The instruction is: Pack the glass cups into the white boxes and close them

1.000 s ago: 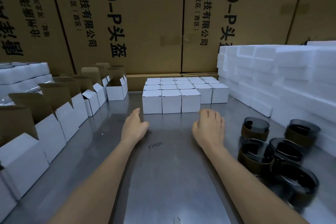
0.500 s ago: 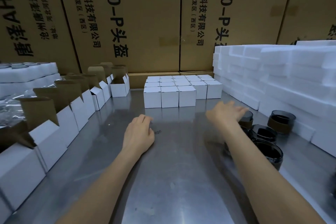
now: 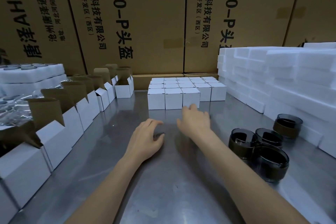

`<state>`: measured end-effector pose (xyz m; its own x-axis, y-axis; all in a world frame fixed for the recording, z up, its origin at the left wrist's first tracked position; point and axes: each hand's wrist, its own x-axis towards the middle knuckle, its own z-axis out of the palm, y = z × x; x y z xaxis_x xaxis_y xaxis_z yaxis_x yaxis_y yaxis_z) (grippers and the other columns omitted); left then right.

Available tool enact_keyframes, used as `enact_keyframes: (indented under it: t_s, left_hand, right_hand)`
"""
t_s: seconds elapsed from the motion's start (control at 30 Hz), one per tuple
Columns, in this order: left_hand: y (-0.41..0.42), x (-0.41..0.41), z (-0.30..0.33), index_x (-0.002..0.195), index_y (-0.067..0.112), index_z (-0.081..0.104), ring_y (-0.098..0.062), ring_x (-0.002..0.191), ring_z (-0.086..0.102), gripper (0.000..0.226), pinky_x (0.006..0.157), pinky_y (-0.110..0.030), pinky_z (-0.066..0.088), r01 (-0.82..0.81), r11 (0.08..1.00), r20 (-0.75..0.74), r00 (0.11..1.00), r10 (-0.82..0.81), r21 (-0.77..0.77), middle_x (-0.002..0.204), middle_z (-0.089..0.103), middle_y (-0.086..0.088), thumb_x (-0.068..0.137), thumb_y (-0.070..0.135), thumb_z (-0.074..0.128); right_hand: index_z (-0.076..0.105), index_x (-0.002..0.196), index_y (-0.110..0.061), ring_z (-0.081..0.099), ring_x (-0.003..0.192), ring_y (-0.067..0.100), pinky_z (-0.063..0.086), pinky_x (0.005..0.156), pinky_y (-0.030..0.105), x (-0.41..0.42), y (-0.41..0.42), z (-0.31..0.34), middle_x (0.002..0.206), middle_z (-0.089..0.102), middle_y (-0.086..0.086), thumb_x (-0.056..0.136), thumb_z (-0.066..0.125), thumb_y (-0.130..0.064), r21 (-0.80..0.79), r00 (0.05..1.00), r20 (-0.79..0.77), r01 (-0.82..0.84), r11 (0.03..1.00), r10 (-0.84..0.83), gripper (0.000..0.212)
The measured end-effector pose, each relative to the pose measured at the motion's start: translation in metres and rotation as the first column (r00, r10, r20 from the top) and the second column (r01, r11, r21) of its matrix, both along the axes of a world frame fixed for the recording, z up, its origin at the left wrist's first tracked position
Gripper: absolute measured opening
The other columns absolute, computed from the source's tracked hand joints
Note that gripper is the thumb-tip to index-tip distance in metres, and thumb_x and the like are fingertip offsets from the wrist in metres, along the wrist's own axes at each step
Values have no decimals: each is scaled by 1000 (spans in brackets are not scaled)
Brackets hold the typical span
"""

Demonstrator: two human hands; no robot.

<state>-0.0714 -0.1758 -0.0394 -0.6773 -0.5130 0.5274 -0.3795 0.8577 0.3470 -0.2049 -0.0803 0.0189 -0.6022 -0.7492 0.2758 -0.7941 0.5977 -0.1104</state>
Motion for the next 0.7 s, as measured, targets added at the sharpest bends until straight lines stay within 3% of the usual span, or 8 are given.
enact_keyframes:
  t_s: [0.13,0.2,0.3,0.4,0.5,0.57,0.6,0.7]
  left_hand:
    - [4,-1,2,138,20,44,-12,125,47,64,99,-32,41,90,967,2,996,-93,240,135,51,7,82,35,69]
    - [7,0,4,127,30,47,-11,112,57,54,88,-34,49,125,935,-36,992,-119,331,119,59,13,77,30,67]
    - [5,0,5,111,40,44,-6,84,62,42,68,-21,48,115,901,-84,993,-87,417,90,61,20,72,31,55]
    - [1,0,3,122,34,46,10,86,56,48,70,-5,43,137,860,-157,985,-67,492,103,60,18,81,13,59]
    - [0,0,1,111,37,52,2,93,61,45,81,-14,48,170,818,-217,974,-57,549,109,66,11,73,18,67]
    - [1,1,3,101,46,54,-4,96,62,42,84,-21,50,152,828,-193,980,-54,540,102,65,14,61,42,67]
    - [0,1,4,100,48,55,-6,96,62,46,86,-24,50,137,838,-171,984,-53,529,101,64,13,55,52,65]
    - [-1,0,5,111,36,62,-13,99,61,73,93,-33,49,103,864,-90,994,-67,493,100,55,5,43,64,57]
  right_hand:
    - [46,130,-14,56,108,30,33,97,38,24,-10,-14,132,47,7,97,41,-28,-133,966,-72,-254,958,247,37]
    - [49,128,-16,56,108,25,32,99,34,32,-13,-22,131,51,3,95,42,-24,-228,932,-88,-363,904,352,34]
    - [55,123,-15,55,107,22,35,98,33,39,-13,-32,124,56,0,89,50,-18,-377,866,-152,-497,782,477,34]
    - [53,125,-15,47,114,18,42,93,31,36,-11,-40,125,53,0,83,60,-23,-507,872,-149,-472,721,466,44]
    - [35,139,-21,32,127,14,36,97,29,28,-10,-50,139,37,-3,82,65,-36,-595,892,201,-217,774,405,67]
    - [27,144,-18,35,132,16,36,107,32,21,-10,-53,143,36,1,81,70,-37,-606,741,511,-48,794,435,78]
    - [27,144,-17,40,130,16,37,107,34,18,-10,-54,142,40,1,81,72,-35,-603,683,570,-31,797,457,79]
    - [36,138,-18,51,121,17,43,103,35,12,-8,-58,132,52,0,79,76,-27,-593,640,590,-71,802,493,72]
